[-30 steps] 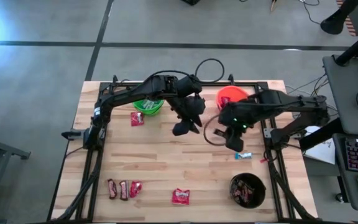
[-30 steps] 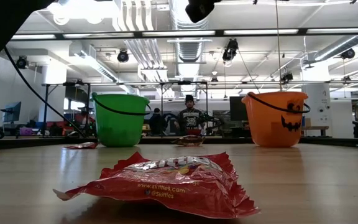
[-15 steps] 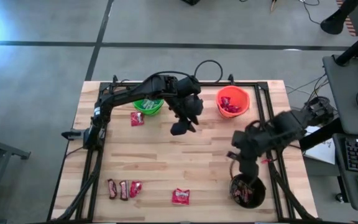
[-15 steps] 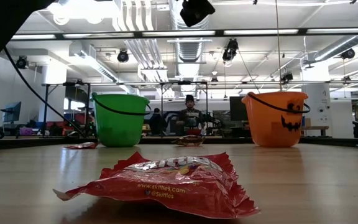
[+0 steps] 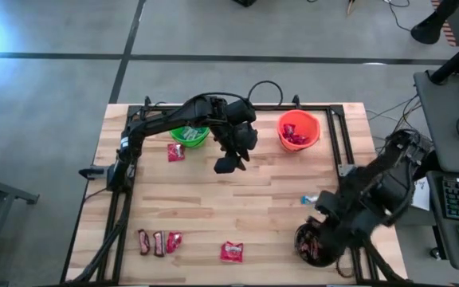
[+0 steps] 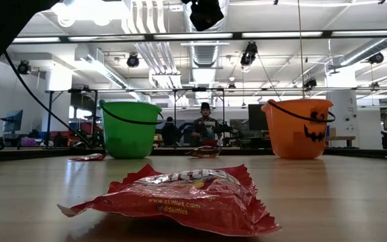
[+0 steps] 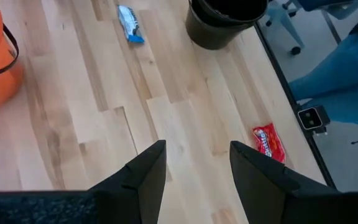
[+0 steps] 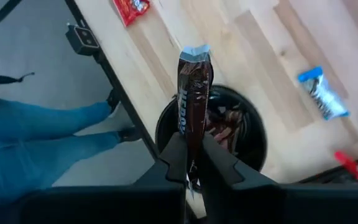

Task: Sort candy
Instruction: Put the brown candy into the black bucket

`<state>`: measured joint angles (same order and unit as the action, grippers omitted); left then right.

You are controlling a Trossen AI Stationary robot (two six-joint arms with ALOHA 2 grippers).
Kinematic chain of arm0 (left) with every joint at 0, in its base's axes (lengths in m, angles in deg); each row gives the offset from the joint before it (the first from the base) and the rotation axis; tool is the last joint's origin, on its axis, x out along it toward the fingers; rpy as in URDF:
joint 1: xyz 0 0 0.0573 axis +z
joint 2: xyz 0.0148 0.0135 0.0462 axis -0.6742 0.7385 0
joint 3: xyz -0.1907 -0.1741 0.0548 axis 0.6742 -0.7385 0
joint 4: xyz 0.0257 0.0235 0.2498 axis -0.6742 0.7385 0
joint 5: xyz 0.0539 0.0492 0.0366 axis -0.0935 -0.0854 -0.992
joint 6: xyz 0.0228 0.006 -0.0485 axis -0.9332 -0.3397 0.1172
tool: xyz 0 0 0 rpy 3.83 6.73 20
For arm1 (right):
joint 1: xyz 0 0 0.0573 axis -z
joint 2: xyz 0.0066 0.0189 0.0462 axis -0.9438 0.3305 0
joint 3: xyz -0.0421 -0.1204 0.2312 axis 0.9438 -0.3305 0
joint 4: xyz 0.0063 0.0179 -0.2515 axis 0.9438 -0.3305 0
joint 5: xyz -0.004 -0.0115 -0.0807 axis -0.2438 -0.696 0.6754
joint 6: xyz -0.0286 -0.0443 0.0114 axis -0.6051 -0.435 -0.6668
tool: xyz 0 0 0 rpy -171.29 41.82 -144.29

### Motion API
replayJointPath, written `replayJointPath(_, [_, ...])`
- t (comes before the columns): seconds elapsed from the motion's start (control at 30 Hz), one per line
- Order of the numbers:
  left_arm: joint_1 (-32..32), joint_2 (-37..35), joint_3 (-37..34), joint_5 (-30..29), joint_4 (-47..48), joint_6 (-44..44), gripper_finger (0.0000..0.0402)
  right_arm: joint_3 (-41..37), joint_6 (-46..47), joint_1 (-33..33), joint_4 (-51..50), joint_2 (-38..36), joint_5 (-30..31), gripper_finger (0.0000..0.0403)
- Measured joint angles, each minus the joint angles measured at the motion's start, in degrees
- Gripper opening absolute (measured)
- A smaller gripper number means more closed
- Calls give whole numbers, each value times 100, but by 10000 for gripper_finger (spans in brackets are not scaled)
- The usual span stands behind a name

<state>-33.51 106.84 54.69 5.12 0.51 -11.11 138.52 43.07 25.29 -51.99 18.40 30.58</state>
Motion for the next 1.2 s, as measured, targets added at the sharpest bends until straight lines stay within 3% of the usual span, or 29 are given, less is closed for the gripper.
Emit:
replayJointPath(0.3, [2, -23, 0, 0, 169, -104, 160, -2, 1461, -850, -4, 474, 233, 13])
replayJointPath(0.57, [4, -81, 0, 0, 178, -138, 160, -7, 2234, -1224, -29, 862, 229, 13])
replayJointPath(0.83, [4, -85, 0, 0, 186, -182, 160, -13, 2389, -1235, -157, 1116, 211, 13])
replayJointPath(1.03, [11, -85, 0, -1, 198, -240, 160, -15, 2386, -1235, -187, 1153, -241, 13])
replayJointPath(1.2, [12, -85, 0, 0, 198, -283, 160, -15, 2446, -1233, -345, 1127, -264, 13])
